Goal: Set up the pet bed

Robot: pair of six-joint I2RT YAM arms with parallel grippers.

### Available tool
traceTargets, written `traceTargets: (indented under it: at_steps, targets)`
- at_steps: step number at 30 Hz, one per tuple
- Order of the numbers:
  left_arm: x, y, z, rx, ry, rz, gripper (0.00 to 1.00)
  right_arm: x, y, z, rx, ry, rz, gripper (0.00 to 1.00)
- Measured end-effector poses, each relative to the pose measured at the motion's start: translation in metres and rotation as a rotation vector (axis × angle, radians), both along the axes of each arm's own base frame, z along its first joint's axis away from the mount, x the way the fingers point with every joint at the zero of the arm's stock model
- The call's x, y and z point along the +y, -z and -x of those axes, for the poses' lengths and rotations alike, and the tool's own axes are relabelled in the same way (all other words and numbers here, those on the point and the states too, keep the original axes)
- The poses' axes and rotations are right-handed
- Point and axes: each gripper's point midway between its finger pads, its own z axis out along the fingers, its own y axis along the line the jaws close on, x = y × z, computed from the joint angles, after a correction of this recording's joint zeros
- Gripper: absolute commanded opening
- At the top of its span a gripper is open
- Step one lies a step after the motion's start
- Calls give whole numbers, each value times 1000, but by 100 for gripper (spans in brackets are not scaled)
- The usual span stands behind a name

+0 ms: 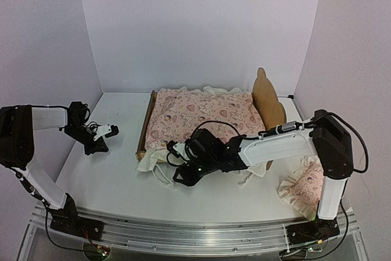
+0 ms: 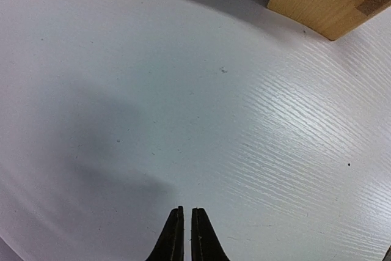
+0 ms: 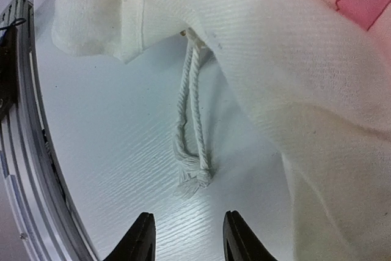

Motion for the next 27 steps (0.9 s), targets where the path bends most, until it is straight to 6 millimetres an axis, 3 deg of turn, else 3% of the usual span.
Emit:
traceTargets:
  at_steps: [4, 7, 13, 17, 20, 22, 27]
  targets:
    - [-11, -14, 4, -3, 2, 55, 25, -14, 0, 5, 37, 45, 34, 48]
    - [-30, -40, 6, -63, 34, 89, 29, -52, -2, 5, 44, 175, 115, 48]
    - [-119, -108, 35, -192, 215, 220, 37, -145, -19, 3, 92, 550, 230, 45]
    - [-186, -134, 72, -194, 340, 320, 41, -208, 3, 7, 172, 778, 310, 49]
    - [-235, -138, 107, -147, 420, 373, 45, -248, 22, 6, 206, 924, 386, 51]
    - [-266, -135, 129, -111, 469, 396, 48, -262, 26, 2, 211, 988, 400, 51]
    - [-330, -112, 165, -20, 511, 437, 50, -270, 29, -16, 220, 1080, 337, 50]
